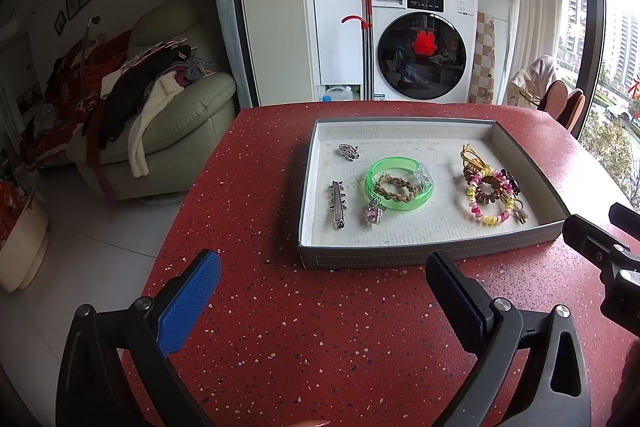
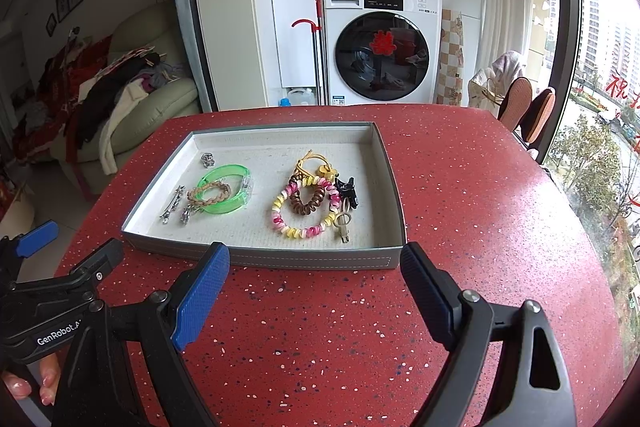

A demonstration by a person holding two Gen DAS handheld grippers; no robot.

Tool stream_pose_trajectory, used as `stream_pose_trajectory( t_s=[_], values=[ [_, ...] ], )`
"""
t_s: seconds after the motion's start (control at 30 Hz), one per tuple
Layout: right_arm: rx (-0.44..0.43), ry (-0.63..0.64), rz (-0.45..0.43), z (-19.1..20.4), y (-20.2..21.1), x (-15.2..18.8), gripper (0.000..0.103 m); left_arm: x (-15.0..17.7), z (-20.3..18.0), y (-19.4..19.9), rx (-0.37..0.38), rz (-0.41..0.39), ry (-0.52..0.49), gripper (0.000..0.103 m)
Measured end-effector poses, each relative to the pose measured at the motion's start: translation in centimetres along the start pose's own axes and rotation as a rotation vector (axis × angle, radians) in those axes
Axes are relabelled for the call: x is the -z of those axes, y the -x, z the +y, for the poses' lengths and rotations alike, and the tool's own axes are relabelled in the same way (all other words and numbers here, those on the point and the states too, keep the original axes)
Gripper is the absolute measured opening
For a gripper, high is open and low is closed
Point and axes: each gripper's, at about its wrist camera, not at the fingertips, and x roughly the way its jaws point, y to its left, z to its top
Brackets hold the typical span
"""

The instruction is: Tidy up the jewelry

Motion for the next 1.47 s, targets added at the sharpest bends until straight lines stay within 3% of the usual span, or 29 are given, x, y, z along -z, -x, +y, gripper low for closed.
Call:
stream_pose_trajectory(
  t_s=[1.47],
  values=[
    [0.0, 0.001, -0.003, 0.18, -0.04, 0.0, 0.089, -0.01, 0.14, 0.15, -0.005, -0.001, -0.001, 0.103]
  ],
)
